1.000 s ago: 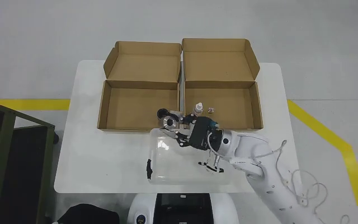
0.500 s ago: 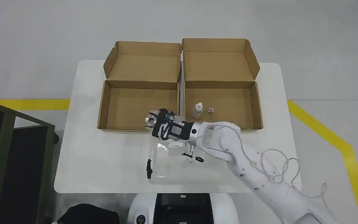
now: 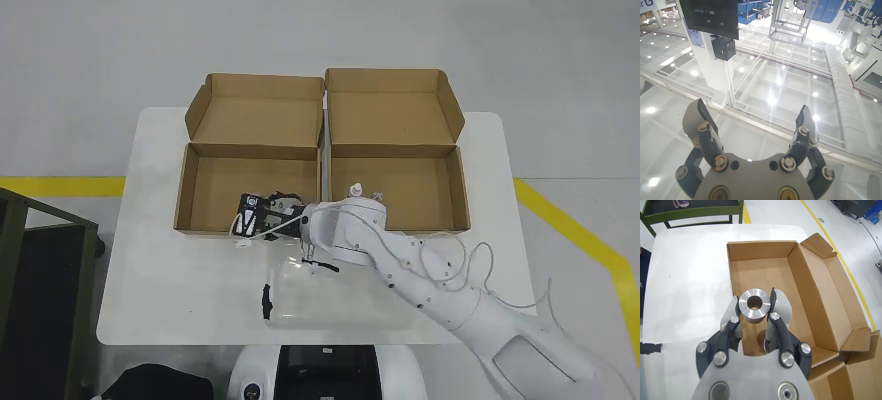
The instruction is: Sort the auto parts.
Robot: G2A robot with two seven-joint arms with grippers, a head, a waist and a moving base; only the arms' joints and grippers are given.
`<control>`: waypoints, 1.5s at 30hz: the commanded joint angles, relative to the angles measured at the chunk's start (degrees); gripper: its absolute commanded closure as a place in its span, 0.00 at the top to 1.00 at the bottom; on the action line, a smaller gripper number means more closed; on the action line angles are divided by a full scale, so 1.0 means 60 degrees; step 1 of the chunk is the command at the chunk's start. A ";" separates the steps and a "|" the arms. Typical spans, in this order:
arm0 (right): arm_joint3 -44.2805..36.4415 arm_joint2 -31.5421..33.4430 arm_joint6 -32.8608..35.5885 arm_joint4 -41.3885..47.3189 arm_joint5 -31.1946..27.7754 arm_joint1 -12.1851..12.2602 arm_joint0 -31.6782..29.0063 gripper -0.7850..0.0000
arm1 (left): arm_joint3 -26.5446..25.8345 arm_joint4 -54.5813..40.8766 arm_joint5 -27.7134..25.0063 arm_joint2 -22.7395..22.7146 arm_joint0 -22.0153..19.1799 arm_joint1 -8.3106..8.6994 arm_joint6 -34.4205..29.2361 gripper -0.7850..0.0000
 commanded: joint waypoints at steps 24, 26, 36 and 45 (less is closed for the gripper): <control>0.3771 -0.1293 0.0626 0.0479 -0.0235 -0.1871 0.1836 0.19 | 0.0000 0.0000 0.0000 0.0000 0.0000 0.0000 0.0000 1.00; 0.3910 -0.1314 0.0682 0.0444 -0.0279 -0.1956 0.1873 0.24 | 0.0000 0.0000 0.0000 0.0000 0.0000 0.0000 0.0000 1.00; 0.4406 -0.1282 0.0732 0.0283 -0.0489 -0.2268 0.1941 0.34 | 0.0000 0.0000 0.0000 0.0000 0.0000 0.0000 0.0000 1.00; 0.4157 -0.0867 0.0578 0.0058 -0.0548 -0.2279 0.1910 0.42 | 0.0000 0.0000 0.0000 0.0000 0.0000 0.0000 0.0000 1.00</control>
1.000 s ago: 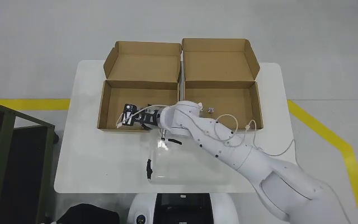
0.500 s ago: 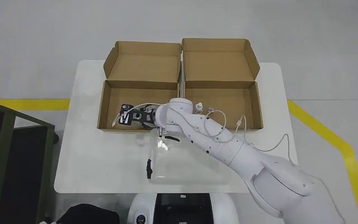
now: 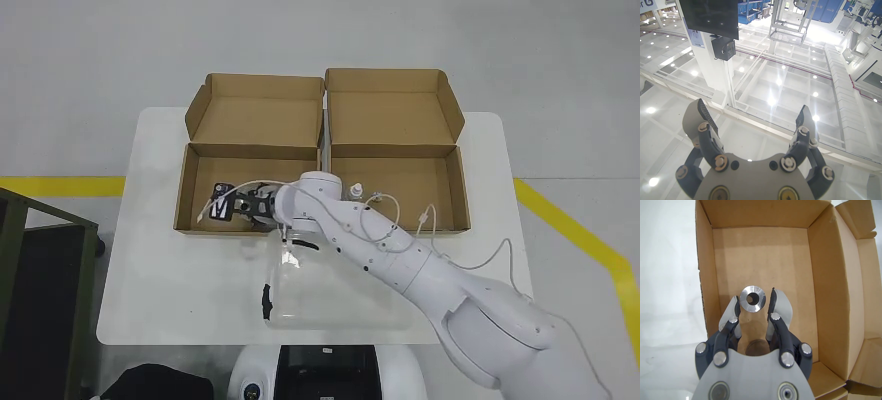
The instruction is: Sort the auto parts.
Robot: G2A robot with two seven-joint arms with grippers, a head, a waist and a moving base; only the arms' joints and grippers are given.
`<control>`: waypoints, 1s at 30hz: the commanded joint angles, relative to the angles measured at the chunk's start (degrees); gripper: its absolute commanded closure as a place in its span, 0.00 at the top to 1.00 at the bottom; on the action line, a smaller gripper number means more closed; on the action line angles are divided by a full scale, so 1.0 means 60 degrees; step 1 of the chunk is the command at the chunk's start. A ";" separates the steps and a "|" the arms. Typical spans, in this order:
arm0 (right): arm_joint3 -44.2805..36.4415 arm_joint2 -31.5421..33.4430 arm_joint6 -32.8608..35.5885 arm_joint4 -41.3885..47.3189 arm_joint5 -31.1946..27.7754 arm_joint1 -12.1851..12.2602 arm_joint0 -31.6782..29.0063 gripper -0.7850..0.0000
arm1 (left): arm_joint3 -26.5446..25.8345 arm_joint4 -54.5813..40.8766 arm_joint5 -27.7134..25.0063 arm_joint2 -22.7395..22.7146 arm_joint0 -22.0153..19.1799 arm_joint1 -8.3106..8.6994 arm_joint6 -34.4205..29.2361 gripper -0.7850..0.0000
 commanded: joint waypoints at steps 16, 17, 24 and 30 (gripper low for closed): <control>-0.5024 0.3000 0.0219 -0.0617 -0.0430 0.1410 -0.2927 0.55 | 0.0000 0.0000 0.0000 0.0000 0.0000 0.0000 0.0000 1.00; -0.5401 0.3227 0.0234 -0.0720 -0.0475 0.1506 -0.3210 0.58 | 0.0000 0.0000 0.0000 0.0000 0.0000 0.0000 0.0000 1.00; -0.7355 0.4840 -0.0174 -0.1165 -0.0840 0.2053 -0.5058 1.00 | 0.0000 0.0000 0.0000 0.0000 0.0000 0.0000 0.0000 1.00; -0.8534 0.6413 -0.0798 -0.1450 -0.1206 0.2444 -0.6500 1.00 | 0.0000 0.0000 0.0000 0.0000 0.0000 0.0000 0.0000 1.00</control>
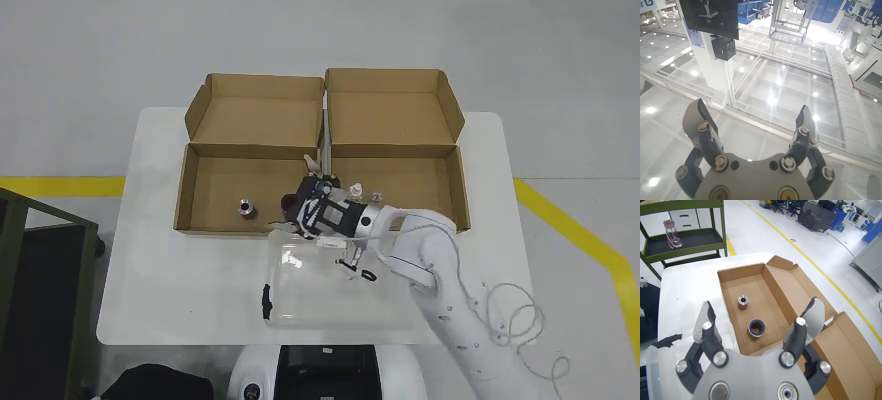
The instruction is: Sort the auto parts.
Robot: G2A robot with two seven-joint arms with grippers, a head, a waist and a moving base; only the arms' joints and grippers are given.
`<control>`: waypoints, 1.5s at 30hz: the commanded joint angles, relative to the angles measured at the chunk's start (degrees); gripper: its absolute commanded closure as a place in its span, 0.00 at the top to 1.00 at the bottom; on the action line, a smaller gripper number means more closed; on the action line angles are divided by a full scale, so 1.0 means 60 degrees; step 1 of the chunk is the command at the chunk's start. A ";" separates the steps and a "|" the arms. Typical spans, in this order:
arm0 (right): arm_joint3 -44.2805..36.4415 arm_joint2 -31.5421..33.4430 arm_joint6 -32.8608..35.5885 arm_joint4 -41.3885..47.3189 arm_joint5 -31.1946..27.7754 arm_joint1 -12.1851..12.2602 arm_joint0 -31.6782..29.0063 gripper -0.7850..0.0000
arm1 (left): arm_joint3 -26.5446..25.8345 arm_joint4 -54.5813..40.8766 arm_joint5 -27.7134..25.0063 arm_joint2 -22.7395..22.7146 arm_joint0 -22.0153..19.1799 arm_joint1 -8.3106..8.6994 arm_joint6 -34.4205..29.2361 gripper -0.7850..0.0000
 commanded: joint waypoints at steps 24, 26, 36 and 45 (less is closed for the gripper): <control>-0.2081 0.5295 -0.4287 -0.1138 0.1246 0.0808 -0.5551 1.00 | 0.0000 0.0000 0.0000 0.0000 0.0000 0.0000 0.0000 1.00; -0.2104 0.5633 -0.4464 -0.1034 0.1296 0.0837 -0.5841 1.00 | 0.0000 0.0000 0.0000 0.0000 0.0000 0.0000 0.0000 1.00; -0.2048 0.6557 -0.5128 -0.0695 0.1518 0.0929 -0.6499 1.00 | 0.0000 0.0000 0.0000 0.0000 0.0000 0.0000 0.0000 1.00; -0.2009 0.6621 -0.5185 -0.0630 0.1484 0.0940 -0.6527 1.00 | 0.0000 0.0000 0.0000 0.0000 0.0000 0.0000 0.0000 1.00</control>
